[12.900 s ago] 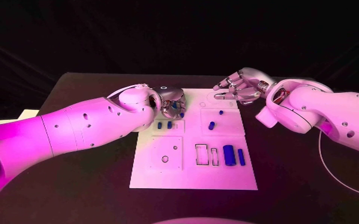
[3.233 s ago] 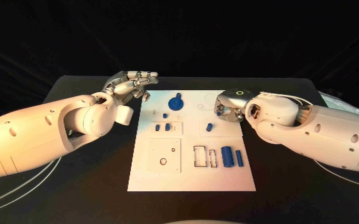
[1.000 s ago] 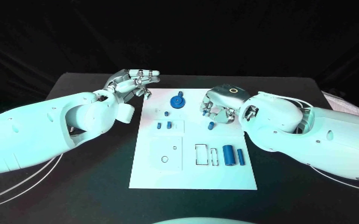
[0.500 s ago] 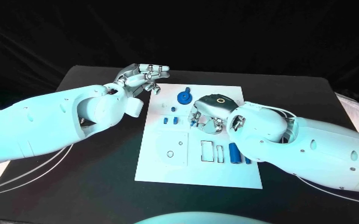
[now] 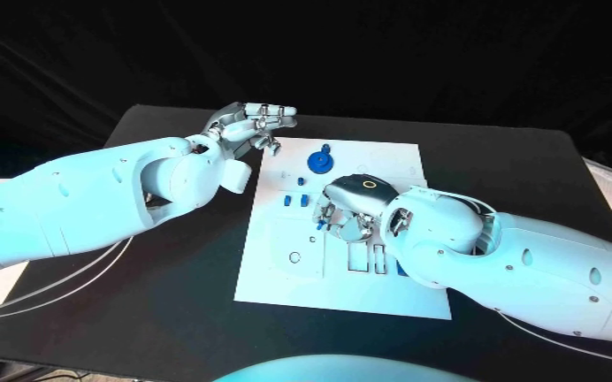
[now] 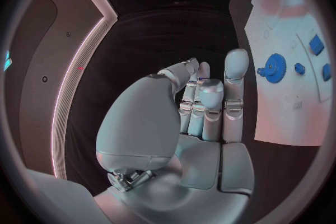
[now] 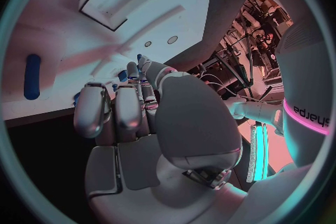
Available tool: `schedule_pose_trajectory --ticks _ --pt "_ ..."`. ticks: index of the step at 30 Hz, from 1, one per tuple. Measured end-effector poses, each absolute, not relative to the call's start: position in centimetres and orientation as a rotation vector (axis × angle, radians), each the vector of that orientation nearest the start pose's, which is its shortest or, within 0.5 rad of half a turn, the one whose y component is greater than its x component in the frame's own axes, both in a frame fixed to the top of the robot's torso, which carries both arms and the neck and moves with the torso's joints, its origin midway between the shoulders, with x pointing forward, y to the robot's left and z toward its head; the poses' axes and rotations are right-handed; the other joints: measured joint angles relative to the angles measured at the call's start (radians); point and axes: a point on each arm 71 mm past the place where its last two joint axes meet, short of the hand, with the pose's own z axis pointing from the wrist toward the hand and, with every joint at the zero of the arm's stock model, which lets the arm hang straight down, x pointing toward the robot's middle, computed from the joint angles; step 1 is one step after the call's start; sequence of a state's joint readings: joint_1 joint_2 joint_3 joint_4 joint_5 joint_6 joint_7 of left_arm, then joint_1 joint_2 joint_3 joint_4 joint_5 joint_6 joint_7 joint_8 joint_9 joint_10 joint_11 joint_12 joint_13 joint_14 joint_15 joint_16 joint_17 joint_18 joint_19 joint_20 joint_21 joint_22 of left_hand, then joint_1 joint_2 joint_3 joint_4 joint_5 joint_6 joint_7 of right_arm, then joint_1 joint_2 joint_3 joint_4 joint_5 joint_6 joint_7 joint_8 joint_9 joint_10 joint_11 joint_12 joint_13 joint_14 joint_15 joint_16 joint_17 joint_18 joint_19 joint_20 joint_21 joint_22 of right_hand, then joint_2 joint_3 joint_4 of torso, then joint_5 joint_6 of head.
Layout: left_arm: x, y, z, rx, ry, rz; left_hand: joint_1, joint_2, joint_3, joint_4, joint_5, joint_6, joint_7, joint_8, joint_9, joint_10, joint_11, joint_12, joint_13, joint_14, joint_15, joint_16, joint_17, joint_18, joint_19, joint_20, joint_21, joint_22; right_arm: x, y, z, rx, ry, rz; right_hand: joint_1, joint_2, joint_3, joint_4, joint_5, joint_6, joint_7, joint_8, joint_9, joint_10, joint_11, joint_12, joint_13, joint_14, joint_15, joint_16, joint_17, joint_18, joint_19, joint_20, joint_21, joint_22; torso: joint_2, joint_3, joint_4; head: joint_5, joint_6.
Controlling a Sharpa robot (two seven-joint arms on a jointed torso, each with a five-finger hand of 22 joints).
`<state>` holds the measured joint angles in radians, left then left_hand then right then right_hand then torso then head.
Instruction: Assemble the parts on the task board
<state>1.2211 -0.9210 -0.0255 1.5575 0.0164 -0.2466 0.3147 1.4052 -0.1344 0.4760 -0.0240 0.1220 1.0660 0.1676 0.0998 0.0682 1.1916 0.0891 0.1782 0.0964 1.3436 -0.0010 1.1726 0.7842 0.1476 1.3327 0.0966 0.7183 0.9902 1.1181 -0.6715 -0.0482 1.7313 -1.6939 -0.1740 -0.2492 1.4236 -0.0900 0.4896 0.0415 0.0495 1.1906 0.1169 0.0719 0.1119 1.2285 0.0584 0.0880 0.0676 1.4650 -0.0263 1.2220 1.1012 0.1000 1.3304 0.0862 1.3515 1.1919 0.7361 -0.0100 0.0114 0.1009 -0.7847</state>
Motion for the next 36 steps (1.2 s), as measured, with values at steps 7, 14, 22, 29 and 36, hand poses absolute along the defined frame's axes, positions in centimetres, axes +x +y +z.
schedule_pose_trajectory --ticks 7,14,22,29,36 --pt "48.8 23.4 -16.6 -1.159 1.465 -1.549 0.000 0.000 -0.001 -0.001 0.000 -0.003 0.003 0.000 0.000 0.000 0.000 0.000 0.001 -0.003 0.003 0.000 0.000 0.000 0.000 0.000 0.000 -0.001 40.2 -6.0 -20.7 -0.516 1.735 0.808 0.000 0.000 0.000 0.000 -0.001 -0.001 0.001 -0.001 0.000 0.000 0.000 0.000 0.000 0.000 0.000 0.000 0.000 0.000 0.000 0.000 0.000 0.000 0.000 0.0001 -0.0003 0.004 -0.005" --pt "48.8 23.4 -16.6 -1.159 1.467 -1.549 0.000 0.000 -0.001 -0.001 0.000 -0.003 0.003 0.000 0.000 0.000 0.000 0.000 0.001 -0.003 0.003 0.000 0.000 0.000 0.000 0.000 0.000 -0.001 40.0 -5.7 -21.1 -0.520 1.751 0.822 -0.005 0.003 0.000 0.000 -0.002 -0.002 0.001 -0.004 0.001 0.000 0.000 0.000 0.000 0.000 0.000 0.000 -0.002 0.000 0.000 0.000 0.000 0.000 -0.001 0.0001 -0.0001 0.007 -0.010" --pt "48.8 23.4 -16.6 -1.159 1.469 -1.551 0.000 0.000 -0.001 -0.001 0.000 -0.003 0.003 0.000 0.000 0.000 0.000 0.000 0.001 -0.003 0.003 0.000 0.000 0.000 0.000 0.000 0.000 -0.001 39.9 -5.4 -21.6 -0.527 1.771 0.830 -0.005 0.003 0.000 0.000 -0.002 -0.003 0.002 -0.002 0.000 0.000 0.000 -0.004 0.000 0.000 0.000 0.000 -0.002 0.000 0.000 0.000 0.000 0.000 -0.001 -0.0004 -0.0001 0.009 -0.012" --pt "48.8 23.3 -16.6 -1.159 1.471 -1.551 0.000 0.000 -0.001 -0.001 0.000 -0.003 0.003 0.000 0.000 0.000 0.000 0.000 0.001 -0.003 0.003 0.000 0.000 0.000 0.000 0.000 -0.002 -0.001 40.0 -5.4 -21.8 -0.529 1.778 0.824 -0.005 0.003 0.000 0.000 0.001 -0.005 0.001 0.000 0.000 0.000 0.000 -0.004 0.000 0.000 0.000 0.000 -0.002 0.000 0.000 0.000 0.000 0.000 -0.001 -0.0006 0.0006 0.009 -0.014" --pt "48.8 23.4 -16.6 -1.159 1.472 -1.552 0.000 0.000 -0.001 -0.001 0.000 -0.003 0.003 0.000 0.000 -0.003 0.003 0.004 0.000 -0.003 0.003 0.000 -0.002 0.000 -0.004 0.004 -0.006 -0.002 40.2 -5.4 -21.9 -0.532 1.781 0.816 -0.005 0.003 0.000 0.000 0.001 -0.007 0.002 0.000 0.001 0.000 0.000 -0.004 -0.001 0.000 0.000 0.000 -0.001 0.000 0.000 0.000 0.000 -0.001 -0.001 -0.0007 0.0007 0.009 -0.016"
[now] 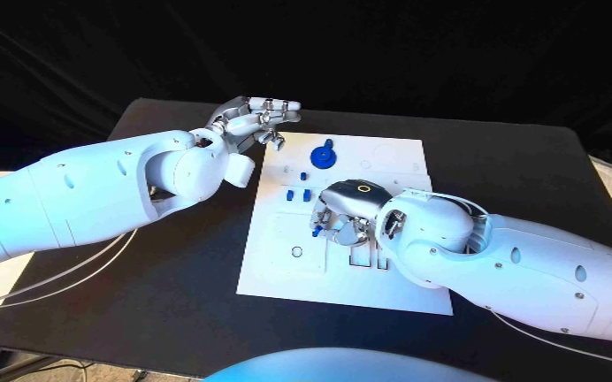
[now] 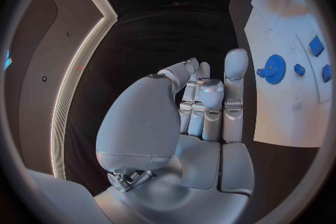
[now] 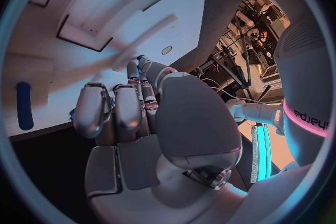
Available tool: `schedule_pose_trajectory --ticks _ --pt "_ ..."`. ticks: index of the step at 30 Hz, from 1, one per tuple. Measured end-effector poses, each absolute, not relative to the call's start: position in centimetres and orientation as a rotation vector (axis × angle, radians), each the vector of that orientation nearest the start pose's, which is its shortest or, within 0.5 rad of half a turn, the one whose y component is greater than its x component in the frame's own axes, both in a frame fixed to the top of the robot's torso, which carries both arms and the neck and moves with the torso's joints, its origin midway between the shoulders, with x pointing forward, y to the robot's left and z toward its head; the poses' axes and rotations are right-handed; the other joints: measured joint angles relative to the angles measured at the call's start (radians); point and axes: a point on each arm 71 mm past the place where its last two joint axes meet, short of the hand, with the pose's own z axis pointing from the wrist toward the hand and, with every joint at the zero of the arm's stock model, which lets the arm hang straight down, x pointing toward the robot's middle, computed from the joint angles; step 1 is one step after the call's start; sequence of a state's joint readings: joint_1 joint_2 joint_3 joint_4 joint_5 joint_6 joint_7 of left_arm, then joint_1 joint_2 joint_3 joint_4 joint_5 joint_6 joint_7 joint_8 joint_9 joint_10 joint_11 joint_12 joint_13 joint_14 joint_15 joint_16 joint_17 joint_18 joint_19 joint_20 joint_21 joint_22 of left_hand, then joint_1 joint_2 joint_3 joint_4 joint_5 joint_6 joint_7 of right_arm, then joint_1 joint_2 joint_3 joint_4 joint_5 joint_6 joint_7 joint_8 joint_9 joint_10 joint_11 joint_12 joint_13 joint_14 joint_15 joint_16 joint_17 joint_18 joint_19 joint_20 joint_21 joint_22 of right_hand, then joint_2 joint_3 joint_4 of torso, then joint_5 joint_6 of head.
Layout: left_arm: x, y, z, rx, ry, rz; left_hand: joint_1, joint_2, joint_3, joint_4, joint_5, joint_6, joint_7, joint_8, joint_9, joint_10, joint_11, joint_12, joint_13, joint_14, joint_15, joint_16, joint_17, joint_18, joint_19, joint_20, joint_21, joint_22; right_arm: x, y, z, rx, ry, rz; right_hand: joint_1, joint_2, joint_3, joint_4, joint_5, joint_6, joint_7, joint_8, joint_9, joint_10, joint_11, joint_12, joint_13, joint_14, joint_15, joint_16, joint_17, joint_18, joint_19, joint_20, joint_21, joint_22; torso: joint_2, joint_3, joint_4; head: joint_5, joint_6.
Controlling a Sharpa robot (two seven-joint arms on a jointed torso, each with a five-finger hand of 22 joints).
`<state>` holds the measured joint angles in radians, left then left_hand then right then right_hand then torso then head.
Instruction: Assemble the parts on the task board
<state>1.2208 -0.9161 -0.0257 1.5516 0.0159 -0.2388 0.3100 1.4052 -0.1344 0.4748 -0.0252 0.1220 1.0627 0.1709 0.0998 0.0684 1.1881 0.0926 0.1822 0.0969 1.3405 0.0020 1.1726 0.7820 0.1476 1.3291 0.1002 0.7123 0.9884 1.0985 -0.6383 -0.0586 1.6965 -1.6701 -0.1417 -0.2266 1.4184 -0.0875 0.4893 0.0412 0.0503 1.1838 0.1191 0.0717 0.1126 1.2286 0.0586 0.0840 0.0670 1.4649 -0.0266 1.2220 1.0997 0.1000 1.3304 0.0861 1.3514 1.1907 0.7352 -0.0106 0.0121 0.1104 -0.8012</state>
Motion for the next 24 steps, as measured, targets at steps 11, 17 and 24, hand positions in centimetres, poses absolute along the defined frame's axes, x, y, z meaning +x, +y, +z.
schedule_pose_trajectory --ticks 11,17,24 --pt "48.78 23.36 -16.63 -1.159 1.475 -1.554 0.000 0.000 0.000 0.000 0.000 0.000 0.000 0.000 0.000 0.000 0.000 0.000 0.000 0.000 0.000 0.000 0.000 0.000 0.000 0.000 0.000 0.000 40.07 -5.17 -21.88 -0.543 1.783 0.816 0.000 0.000 -0.001 -0.001 0.000 0.001 0.004 -0.001 0.000 0.001 0.001 0.000 0.000 0.000 0.000 0.000 -0.001 0.000 0.000 0.000 0.000 0.000 0.000 0.0004 -0.0008 0.000 -0.002" --pt "48.77 23.34 -16.63 -1.159 1.477 -1.554 0.000 0.000 0.000 0.000 0.000 0.000 0.000 0.000 0.000 0.000 0.000 0.000 0.000 0.000 0.000 0.000 0.000 0.000 0.000 0.000 0.000 0.000 40.09 -4.88 -21.94 -0.559 1.794 0.809 -0.005 -0.005 -0.008 0.000 0.000 0.001 0.004 -0.003 0.000 0.002 0.002 -0.001 0.000 0.004 0.003 0.000 -0.005 0.000 0.000 0.000 0.000 -0.003 0.000 0.0002 -0.0010 -0.001 -0.003" --pt "48.75 23.38 -16.63 -1.160 1.478 -1.554 0.000 0.000 0.000 0.000 0.000 0.000 0.000 0.000 0.000 0.000 0.000 0.000 0.000 0.000 0.000 0.000 0.000 0.000 0.000 0.000 0.000 0.000 40.04 -4.71 -22.08 -0.570 1.807 0.804 -0.035 -0.015 -0.032 0.004 0.006 -0.016 0.016 -0.004 0.003 -0.037 0.018 -0.019 -0.004 0.000 0.015 0.000 -0.010 0.000 -0.006 0.006 0.000 -0.007 0.000 -0.0002 -0.0007 -0.001 -0.005"
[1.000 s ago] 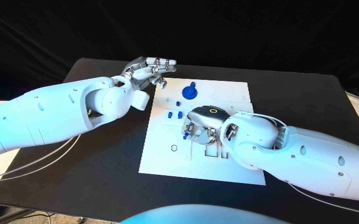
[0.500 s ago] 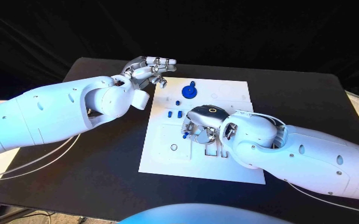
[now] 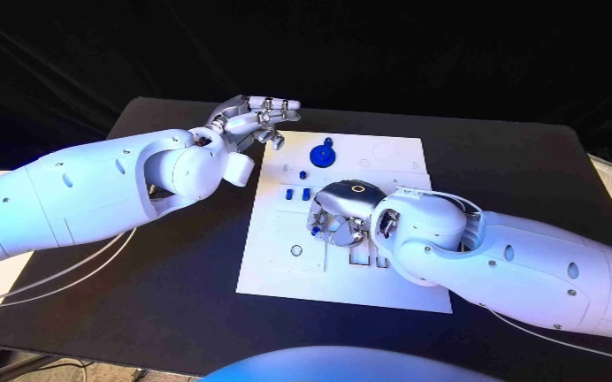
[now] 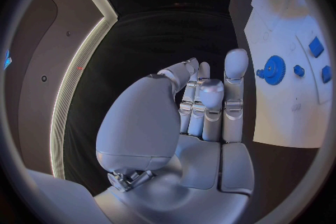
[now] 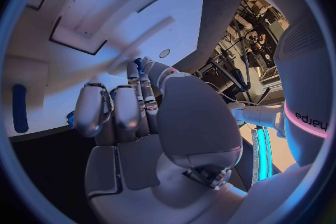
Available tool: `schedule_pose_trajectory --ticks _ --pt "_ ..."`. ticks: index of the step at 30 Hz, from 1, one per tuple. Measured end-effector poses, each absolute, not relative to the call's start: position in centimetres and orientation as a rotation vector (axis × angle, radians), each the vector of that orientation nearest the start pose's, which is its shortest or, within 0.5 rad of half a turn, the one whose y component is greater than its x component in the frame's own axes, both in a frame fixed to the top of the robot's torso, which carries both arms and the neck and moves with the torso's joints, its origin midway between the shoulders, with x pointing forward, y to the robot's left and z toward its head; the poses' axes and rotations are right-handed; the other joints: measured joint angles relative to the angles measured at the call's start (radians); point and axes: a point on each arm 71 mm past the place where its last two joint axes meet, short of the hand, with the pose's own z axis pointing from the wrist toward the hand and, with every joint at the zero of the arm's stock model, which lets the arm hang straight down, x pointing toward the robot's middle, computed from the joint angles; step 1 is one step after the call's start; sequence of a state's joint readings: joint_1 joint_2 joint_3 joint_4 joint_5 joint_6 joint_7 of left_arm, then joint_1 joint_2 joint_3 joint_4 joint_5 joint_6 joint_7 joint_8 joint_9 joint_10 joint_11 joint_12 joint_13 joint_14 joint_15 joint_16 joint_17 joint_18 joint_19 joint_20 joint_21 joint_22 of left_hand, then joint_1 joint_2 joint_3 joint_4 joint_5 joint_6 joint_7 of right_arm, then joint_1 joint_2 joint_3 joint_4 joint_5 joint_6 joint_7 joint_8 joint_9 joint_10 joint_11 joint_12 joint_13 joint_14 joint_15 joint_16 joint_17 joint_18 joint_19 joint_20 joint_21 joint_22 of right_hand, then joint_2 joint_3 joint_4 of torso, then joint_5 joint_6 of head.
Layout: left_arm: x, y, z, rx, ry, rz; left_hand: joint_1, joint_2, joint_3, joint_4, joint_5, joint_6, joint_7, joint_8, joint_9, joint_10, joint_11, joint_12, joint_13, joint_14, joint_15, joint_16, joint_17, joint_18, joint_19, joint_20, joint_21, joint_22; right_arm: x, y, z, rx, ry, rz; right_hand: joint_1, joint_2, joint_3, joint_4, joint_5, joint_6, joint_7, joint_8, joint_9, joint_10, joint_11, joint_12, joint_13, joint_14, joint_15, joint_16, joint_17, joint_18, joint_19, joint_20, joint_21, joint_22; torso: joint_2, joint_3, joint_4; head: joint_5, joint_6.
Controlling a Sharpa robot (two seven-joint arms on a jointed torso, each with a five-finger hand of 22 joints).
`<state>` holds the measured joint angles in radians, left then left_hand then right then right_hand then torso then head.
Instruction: Assemble the parts on the task board
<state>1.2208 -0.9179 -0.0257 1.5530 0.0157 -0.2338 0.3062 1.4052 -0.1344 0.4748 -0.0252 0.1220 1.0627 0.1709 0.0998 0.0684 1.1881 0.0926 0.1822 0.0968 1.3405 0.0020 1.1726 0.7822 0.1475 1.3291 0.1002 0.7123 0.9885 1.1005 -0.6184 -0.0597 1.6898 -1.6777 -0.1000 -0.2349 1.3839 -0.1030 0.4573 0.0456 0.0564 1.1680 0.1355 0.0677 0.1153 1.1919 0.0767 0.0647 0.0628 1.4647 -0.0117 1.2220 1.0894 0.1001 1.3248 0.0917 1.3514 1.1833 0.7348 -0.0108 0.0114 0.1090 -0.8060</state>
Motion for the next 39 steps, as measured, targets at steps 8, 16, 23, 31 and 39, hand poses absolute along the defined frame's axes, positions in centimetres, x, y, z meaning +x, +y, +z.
schedule_pose_trajectory --ticks 8,16,23,31,39 --pt "48.7 23.4 -16.6 -1.160 1.480 -1.554 0.000 0.000 0.000 0.000 0.000 0.000 0.000 0.000 0.000 0.000 0.000 0.000 0.000 0.000 0.000 0.000 0.000 0.000 0.000 0.000 0.000 0.000 40.1 -4.8 -22.1 -0.564 1.805 0.803 -0.016 -0.015 -0.042 -0.012 0.002 -0.118 0.029 -0.003 -0.035 -0.148 0.017 0.000 -0.004 0.002 0.030 -0.031 -0.048 0.000 -0.042 0.034 -0.045 -0.067 0.000 -0.0001 0.0000 0.001 -0.001" --pt "48.7 23.4 -16.7 -1.162 1.482 -1.552 0.000 0.000 0.000 0.000 0.000 0.000 0.000 0.000 0.000 -0.004 -0.004 0.000 0.000 0.000 0.000 0.000 -0.002 0.000 -0.004 -0.004 0.000 -0.002 40.0 -5.7 -22.2 -0.530 1.786 0.807 -0.014 -0.017 -0.053 -0.023 0.017 -0.147 0.039 -0.003 -0.045 -0.203 0.048 0.010 0.002 0.002 0.030 -0.033 -0.058 0.000 -0.048 0.034 -0.052 -0.082 0.000 0.0004 0.0006 0.000 0.000" --pt "48.8 23.5 -16.7 -1.163 1.484 -1.551 0.000 0.000 0.000 0.000 0.000 0.000 0.000 0.000 0.000 -0.004 -0.004 0.000 0.000 0.000 0.000 -0.004 -0.002 0.000 -0.004 -0.004 0.000 -0.002 39.7 -7.6 -21.0 -0.481 1.745 0.808 -0.010 -0.021 -0.060 -0.030 0.021 -0.146 0.039 -0.003 -0.045 -0.197 0.043 0.023 0.004 0.002 0.030 -0.033 -0.060 0.000 -0.048 0.034 -0.052 -0.082 -0.001 -0.0001 -0.0005 -0.005 0.005" --pt "48.8 23.6 -16.7 -1.163 1.484 -1.551 0.000 0.000 0.000 0.000 0.000 0.000 0.000 0.000 0.000 -0.004 -0.004 0.000 0.001 0.000 0.000 -0.004 -0.002 0.000 -0.004 -0.004 0.000 -0.002 40.9 -11.7 -18.4 -0.426 1.689 0.728 -0.006 -0.025 -0.067 -0.037 0.025 -0.162 0.024 -0.003 -0.046 -0.191 0.036 0.036 0.004 0.002 0.030 -0.033 -0.062 0.000 -0.048 0.034 -0.052 -0.078 -0.001 0.0005 -0.0016 -0.017 0.016" --pt "48.8 23.5 -16.7 -1.162 1.486 -1.554 0.000 0.000 0.000 0.000 0.000 0.000 0.000 0.000 0.000 -0.004 -0.004 0.000 0.001 0.000 0.000 -0.004 -0.002 0.000 -0.004 -0.004 0.000 -0.002 42.2 -15.6 -16.9 -0.390 1.678 0.598 0.003 -0.034 -0.110 -0.033 0.016 -0.178 -0.008 -0.003 -0.047 -0.219 0.016 0.036 0.002 0.002 0.001 -0.033 -0.065 0.000 -0.041 0.012 -0.052 -0.075 -0.001 0.0003 -0.0016 -0.029 0.025"
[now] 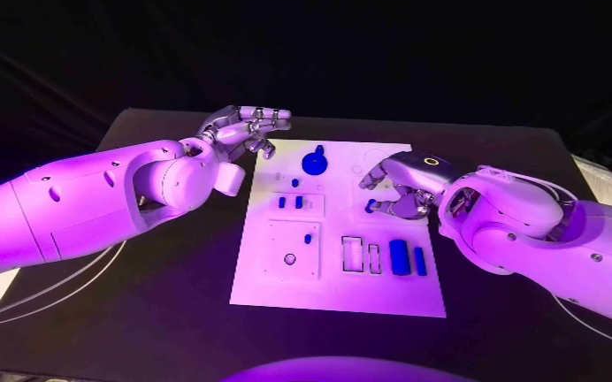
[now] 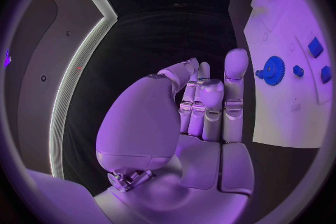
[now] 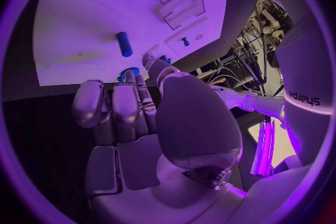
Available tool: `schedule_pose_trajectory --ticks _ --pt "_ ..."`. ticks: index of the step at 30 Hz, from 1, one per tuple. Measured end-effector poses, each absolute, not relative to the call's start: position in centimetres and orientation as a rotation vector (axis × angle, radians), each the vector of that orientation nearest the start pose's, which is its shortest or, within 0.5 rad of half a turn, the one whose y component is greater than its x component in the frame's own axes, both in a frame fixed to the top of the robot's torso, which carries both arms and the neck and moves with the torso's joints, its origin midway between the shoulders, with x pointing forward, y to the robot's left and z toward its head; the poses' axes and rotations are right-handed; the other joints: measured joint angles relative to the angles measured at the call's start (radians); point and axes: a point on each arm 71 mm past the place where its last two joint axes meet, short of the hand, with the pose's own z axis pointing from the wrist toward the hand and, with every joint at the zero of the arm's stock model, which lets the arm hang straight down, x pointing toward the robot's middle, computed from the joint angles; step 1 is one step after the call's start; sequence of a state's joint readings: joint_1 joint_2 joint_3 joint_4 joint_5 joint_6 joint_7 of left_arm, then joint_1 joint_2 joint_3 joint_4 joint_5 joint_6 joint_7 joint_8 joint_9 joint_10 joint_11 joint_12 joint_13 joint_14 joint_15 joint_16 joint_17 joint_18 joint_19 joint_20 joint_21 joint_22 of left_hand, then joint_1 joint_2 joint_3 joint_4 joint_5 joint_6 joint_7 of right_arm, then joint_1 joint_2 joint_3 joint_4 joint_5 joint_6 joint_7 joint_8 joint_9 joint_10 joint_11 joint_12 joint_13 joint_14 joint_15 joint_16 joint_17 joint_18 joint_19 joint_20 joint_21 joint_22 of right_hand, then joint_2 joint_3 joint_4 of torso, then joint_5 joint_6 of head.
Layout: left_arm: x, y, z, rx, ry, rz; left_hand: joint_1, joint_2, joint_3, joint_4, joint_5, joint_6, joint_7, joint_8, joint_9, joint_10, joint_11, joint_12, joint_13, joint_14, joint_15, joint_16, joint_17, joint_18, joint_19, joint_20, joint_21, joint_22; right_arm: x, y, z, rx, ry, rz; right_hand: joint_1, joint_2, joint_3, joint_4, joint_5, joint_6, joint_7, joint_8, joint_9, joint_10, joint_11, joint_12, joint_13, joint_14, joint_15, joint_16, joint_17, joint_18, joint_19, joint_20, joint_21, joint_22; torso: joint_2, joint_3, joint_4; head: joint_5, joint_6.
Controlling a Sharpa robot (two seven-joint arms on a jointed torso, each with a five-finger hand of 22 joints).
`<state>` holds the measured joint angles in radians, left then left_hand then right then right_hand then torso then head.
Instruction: Assemble the parts on the task board
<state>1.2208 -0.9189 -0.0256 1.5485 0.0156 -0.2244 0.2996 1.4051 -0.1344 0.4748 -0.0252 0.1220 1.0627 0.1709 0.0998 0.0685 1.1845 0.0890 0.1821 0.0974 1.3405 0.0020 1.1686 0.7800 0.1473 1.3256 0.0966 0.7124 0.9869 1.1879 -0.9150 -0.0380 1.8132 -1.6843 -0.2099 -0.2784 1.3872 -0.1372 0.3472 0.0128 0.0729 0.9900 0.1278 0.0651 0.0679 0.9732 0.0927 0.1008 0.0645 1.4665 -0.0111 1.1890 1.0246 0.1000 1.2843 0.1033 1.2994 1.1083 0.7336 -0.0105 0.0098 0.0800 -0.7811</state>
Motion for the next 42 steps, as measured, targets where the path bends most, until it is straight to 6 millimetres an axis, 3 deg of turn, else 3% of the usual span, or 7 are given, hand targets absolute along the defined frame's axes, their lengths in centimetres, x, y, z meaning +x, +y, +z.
schedule_pose_trajectory --ticks 6,16,20,28,42 --pt "48.9 23.5 -16.7 -1.162 1.487 -1.555 0.000 0.000 0.000 0.000 0.000 0.000 0.000 0.000 0.000 0.000 0.000 0.000 0.000 0.000 0.000 0.000 0.000 0.000 0.000 0.000 0.000 0.000 42.7 -16.6 -17.0 -0.392 1.697 0.542 0.000 0.000 -0.007 0.001 0.000 0.000 0.000 0.000 0.000 0.000 0.000 0.006 0.000 0.000 0.000 0.000 -0.003 0.000 0.000 0.000 0.000 0.000 0.001 0.0009 0.0000 -0.003 0.003" --pt "48.9 23.4 -16.8 -1.162 1.492 -1.559 0.000 0.000 0.000 0.000 0.000 -0.004 0.004 0.000 0.000 0.000 0.000 0.000 0.000 0.000 0.000 0.000 -0.001 0.000 0.000 0.000 0.000 0.000 43.0 -16.3 -17.6 -0.416 1.730 0.520 0.000 0.000 -0.012 0.007 0.000 0.015 -0.011 0.000 0.003 0.018 -0.004 0.026 0.001 0.000 0.000 -0.004 -0.004 0.000 0.000 -0.007 0.000 0.000 0.001 0.0003 0.0029 -0.009 0.008" --pt "48.9 23.4 -16.9 -1.162 1.493 -1.559 0.000 0.000 0.000 0.000 0.000 -0.004 0.004 0.000 0.000 0.000 0.000 0.000 0.000 0.000 0.000 0.000 -0.001 0.000 0.000 0.000 0.000 0.000 43.1 -16.0 -17.9 -0.425 1.748 0.518 0.007 0.007 -0.012 0.007 0.000 0.026 -0.017 0.000 0.004 0.041 -0.005 0.039 0.001 0.000 0.000 -0.004 -0.004 0.000 0.000 -0.007 0.000 0.000 0.002 0.0003 0.0028 -0.007 0.007" --pt "48.9 23.4 -16.9 -1.162 1.495 -1.561 0.000 0.000 0.000 0.000 0.000 -0.004 0.004 0.000 0.000 0.000 0.000 0.000 0.000 0.000 0.000 0.000 -0.001 0.000 0.000 0.000 0.000 0.000 43.3 -15.3 -18.6 -0.444 1.775 0.523 0.014 0.028 -0.002 0.016 0.000 0.059 -0.005 0.006 0.008 0.084 -0.009 0.052 0.001 0.000 0.000 -0.004 -0.002 0.000 0.003 -0.003 0.000 0.003 0.002 0.0003 0.0025 -0.006 0.003" --pt "48.9 23.4 -16.9 -1.163 1.499 -1.562 0.000 0.000 -0.003 -0.003 0.000 -0.004 0.004 0.000 0.000 0.000 0.000 0.004 0.000 0.000 0.000 0.000 -0.001 0.000 0.000 0.000 0.000 0.000 43.6 -14.7 -19.0 -0.447 1.774 0.531 0.024 0.056 0.043 0.017 -0.006 0.136 -0.007 0.027 0.019 0.169 -0.022 0.064 -0.001 0.000 0.000 0.016 0.022 0.000 0.025 -0.010 0.014 0.033 0.002 0.0007 0.0016 -0.005 -0.001"
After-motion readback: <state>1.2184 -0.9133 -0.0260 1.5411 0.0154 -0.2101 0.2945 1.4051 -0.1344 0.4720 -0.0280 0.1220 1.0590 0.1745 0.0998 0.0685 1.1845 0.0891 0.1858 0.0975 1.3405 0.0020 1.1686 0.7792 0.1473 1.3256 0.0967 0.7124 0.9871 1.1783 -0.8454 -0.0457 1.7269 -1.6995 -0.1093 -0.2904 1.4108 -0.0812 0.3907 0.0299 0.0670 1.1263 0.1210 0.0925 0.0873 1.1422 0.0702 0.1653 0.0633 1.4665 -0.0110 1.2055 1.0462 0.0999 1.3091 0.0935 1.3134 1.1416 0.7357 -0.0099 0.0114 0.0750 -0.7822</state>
